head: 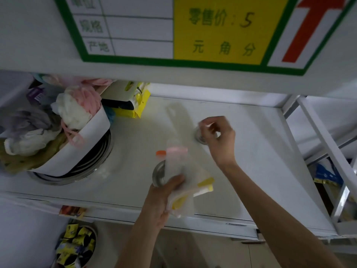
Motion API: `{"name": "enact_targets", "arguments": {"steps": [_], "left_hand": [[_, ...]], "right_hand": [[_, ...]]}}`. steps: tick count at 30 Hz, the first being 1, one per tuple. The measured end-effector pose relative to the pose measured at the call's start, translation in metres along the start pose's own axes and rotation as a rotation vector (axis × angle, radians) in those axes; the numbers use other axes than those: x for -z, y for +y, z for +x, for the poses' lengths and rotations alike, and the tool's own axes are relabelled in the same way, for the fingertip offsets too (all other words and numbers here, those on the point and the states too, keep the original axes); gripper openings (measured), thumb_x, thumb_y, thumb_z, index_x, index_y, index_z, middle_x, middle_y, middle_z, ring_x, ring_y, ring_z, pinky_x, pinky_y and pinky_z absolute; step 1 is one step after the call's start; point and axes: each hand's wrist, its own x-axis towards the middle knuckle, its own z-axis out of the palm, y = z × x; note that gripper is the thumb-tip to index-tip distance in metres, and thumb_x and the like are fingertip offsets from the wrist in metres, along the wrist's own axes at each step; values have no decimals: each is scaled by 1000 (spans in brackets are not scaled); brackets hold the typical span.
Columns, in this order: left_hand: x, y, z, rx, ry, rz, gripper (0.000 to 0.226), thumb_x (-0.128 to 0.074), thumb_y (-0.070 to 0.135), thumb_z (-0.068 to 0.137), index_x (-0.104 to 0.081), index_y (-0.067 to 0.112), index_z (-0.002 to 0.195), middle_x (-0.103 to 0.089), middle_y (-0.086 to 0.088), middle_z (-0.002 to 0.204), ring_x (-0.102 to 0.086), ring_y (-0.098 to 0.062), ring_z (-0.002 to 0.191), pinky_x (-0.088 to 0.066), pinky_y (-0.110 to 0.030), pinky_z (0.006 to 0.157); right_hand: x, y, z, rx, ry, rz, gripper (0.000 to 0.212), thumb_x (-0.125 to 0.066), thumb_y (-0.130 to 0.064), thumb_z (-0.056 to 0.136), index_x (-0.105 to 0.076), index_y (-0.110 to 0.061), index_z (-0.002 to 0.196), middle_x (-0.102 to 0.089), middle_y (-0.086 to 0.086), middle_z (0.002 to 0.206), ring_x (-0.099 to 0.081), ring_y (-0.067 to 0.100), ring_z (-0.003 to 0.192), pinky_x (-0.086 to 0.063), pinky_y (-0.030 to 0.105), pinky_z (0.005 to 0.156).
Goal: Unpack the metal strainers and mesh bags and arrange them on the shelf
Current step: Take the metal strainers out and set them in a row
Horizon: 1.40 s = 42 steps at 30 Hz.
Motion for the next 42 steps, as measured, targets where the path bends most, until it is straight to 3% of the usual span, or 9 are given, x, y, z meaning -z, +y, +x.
{"name": "enact_targets", "arguments": {"steps": [5, 10, 17, 23, 28, 31, 34, 39, 42], "left_hand": [[-16, -4, 3, 83, -52, 195, 49, -86, 21, 57, -73, 2, 100, -75, -16, 84, -72, -24, 67, -56, -30, 56], [-24, -8, 5, 118, -112, 292, 31, -83, 15, 61, -78, 9, 91, -76, -17, 86, -72, -25, 72, -57, -31, 62], [-40, -14, 3, 108, -99, 365, 27, -81, 22, 66, -74, 9, 89, -75, -10, 75, -71, -17, 68, -54, -26, 56], [-49, -18, 7, 135, -81, 338, 45, -85, 30, 49, -76, 9, 88, -76, -16, 82, -72, -27, 75, -56, -38, 69], [-56, -24, 11, 100, -46, 301, 57, -86, 26, 39, -76, 9, 93, -76, -20, 93, -72, -34, 85, -55, -48, 80], [-46, -29, 13, 97, -35, 260, 52, -85, 17, 55, -73, 8, 105, -75, -18, 99, -70, -34, 93, -57, -45, 79], [-34, -30, 12, 111, -38, 229, 37, -76, 3, 69, -71, 5, 106, -74, -19, 94, -71, -29, 81, -59, -37, 68], [-9, -22, 6, 98, -72, 145, 46, -83, 1, 63, -72, 7, 106, -74, -23, 97, -72, -29, 80, -61, -33, 63], [2, -21, 1, 75, -88, 128, 58, -85, 5, 57, -69, 4, 113, -73, -25, 99, -73, -28, 78, -61, -32, 61]], "right_hand": [[3, -36, -42, 369, -684, -329, 25, -57, -31, 93, -70, -14, 108, -74, -1, 105, -62, 17, 102, -45, 31, 92], [20, -16, -44, 180, -840, -435, 24, -57, -34, 92, -72, -16, 100, -71, 2, 100, -62, 19, 95, -49, 39, 87], [26, -2, -63, -292, -677, 24, 10, -60, -27, 90, -65, -30, 82, -69, 4, 97, -65, 21, 109, -51, 38, 94], [22, -4, -72, -555, -315, 267, 14, -59, -16, 93, -67, -14, 81, -67, 0, 78, -62, 10, 74, -50, 26, 72], [21, 0, -67, -793, -41, 521, 16, -63, -23, 91, -71, -12, 85, -71, 10, 86, -66, 21, 82, -54, 40, 84], [21, 10, -56, -915, 89, 597, 18, -67, -23, 89, -73, -7, 86, -72, 13, 82, -67, 22, 75, -57, 35, 75], [21, 34, -43, -930, 194, 423, 16, -70, -19, 87, -72, -3, 84, -63, 4, 63, -57, 14, 55, -48, 21, 52], [24, 71, -43, -806, 29, -82, 18, -76, -21, 80, -75, -5, 90, -74, 6, 73, -70, 19, 66, -60, 34, 71], [26, 77, -48, -700, -21, -240, 16, -74, -22, 82, -75, -7, 89, -72, 3, 76, -66, 17, 71, -53, 28, 71]]}}
